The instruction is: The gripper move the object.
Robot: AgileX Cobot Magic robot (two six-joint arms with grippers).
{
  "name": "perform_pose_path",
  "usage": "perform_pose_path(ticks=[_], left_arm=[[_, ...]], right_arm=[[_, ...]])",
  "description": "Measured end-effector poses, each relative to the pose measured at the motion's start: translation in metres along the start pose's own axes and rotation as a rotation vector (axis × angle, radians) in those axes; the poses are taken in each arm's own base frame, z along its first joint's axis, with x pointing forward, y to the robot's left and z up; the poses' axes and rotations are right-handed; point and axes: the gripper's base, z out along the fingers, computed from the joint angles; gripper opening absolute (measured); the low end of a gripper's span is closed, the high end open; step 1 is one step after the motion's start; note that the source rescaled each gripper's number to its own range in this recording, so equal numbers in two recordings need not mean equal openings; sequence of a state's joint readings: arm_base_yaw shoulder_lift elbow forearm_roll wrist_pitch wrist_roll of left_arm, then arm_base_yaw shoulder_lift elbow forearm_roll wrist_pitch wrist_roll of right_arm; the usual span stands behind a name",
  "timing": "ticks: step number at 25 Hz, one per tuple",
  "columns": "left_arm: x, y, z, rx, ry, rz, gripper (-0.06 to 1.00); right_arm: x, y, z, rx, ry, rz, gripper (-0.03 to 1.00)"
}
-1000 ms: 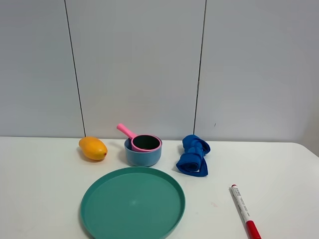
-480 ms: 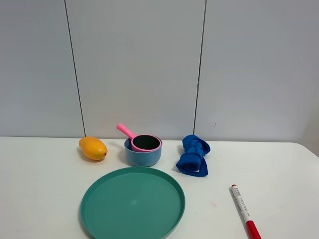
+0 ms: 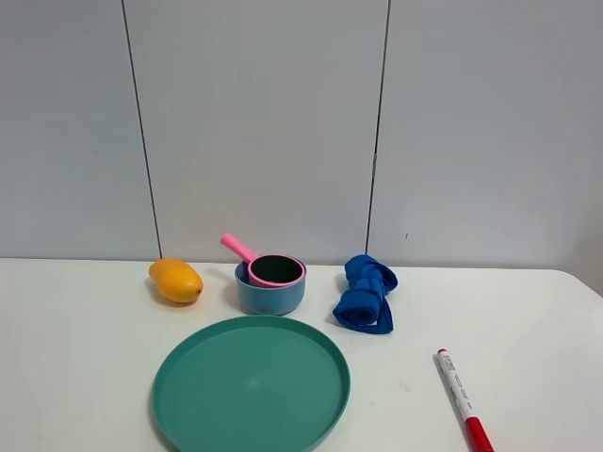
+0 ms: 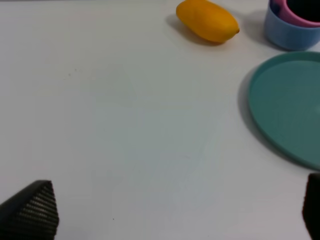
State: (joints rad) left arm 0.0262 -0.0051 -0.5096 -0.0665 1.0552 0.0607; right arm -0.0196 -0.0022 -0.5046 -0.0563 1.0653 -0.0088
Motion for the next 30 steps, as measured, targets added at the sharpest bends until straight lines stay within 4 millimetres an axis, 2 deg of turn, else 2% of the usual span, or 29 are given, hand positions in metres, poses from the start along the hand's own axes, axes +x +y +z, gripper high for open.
perform_pose_path(ticks=[30], left_arm=[[0.0000, 0.0000, 0.0000, 0.000, 0.000, 0.000, 1.00]], right_arm=[[0.0000, -0.0002, 0.0000, 0.003, 0.000, -0.001, 0.97]])
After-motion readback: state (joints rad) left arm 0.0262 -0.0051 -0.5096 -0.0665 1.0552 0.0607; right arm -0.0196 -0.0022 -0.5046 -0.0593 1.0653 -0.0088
